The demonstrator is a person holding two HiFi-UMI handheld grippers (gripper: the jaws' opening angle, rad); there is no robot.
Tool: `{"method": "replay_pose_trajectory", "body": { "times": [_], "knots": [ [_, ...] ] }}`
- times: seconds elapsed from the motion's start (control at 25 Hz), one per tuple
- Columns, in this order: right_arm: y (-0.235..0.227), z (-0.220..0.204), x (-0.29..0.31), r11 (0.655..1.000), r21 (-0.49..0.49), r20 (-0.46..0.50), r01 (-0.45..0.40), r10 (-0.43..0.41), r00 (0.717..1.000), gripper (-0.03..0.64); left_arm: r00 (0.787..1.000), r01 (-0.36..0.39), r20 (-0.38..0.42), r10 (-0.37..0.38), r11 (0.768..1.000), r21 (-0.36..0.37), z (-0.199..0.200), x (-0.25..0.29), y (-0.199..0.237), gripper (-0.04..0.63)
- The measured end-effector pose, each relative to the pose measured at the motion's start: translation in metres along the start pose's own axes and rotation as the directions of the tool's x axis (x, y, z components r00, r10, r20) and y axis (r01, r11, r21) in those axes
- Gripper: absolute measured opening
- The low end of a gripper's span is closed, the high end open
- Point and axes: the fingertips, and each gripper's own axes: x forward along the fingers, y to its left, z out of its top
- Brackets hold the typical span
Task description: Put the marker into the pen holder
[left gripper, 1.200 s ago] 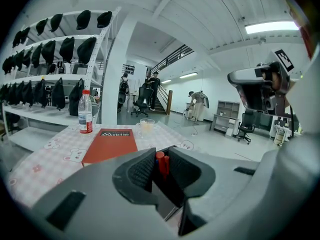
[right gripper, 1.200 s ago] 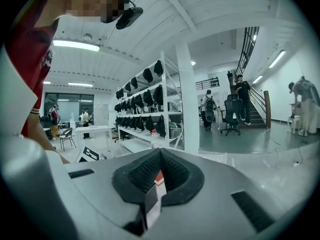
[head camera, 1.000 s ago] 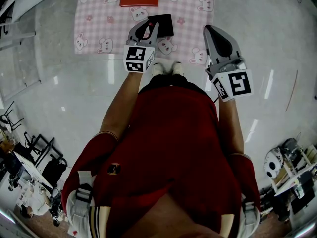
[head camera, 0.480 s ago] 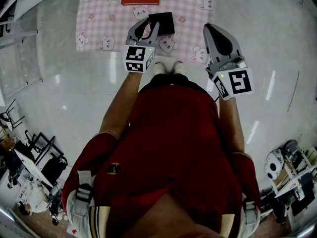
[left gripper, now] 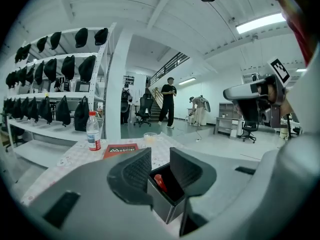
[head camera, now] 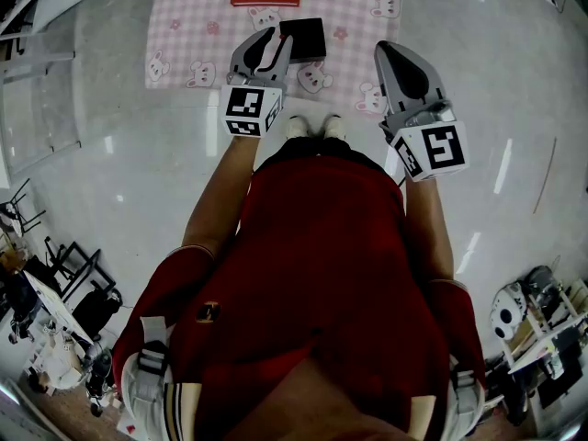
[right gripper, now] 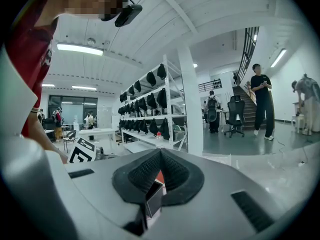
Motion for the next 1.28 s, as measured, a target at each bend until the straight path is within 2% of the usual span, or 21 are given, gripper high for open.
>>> {"method": "replay_pose_trajectory", "body": {
  "times": [0.44, 0.76, 1.04, 1.28],
  "knots": [
    [0.022, 0.008, -0.009, 0.999, -0.005, 0.050, -0.048, 0.048, 0.998, -0.002, 0.992, 0.004, 0.126, -0.005, 1.000, 0.007, 0.059, -0.046, -0.021, 0.094],
    [0.040, 0.014, -0.018, 0.997, 0.013, 0.089, -0.073, 0.072, 0.993, -0.002, 0.979, 0.035, 0.200, -0.038, 0.999, 0.018, 0.090, -0.080, -0.039, 0.056],
    [0.059, 0.020, -0.026, 0.995, 0.017, 0.106, -0.101, 0.099, 0.989, -0.002, 0.972, 0.056, 0.226, -0.060, 0.998, 0.026, 0.107, -0.098, -0.053, 0.012],
    [0.075, 0.017, -0.028, 0.992, 0.004, 0.109, -0.125, 0.124, 0.986, -0.002, 0.971, 0.073, 0.228, -0.079, 0.997, 0.033, 0.105, -0.104, -0.060, 0.008]
  ]
}}
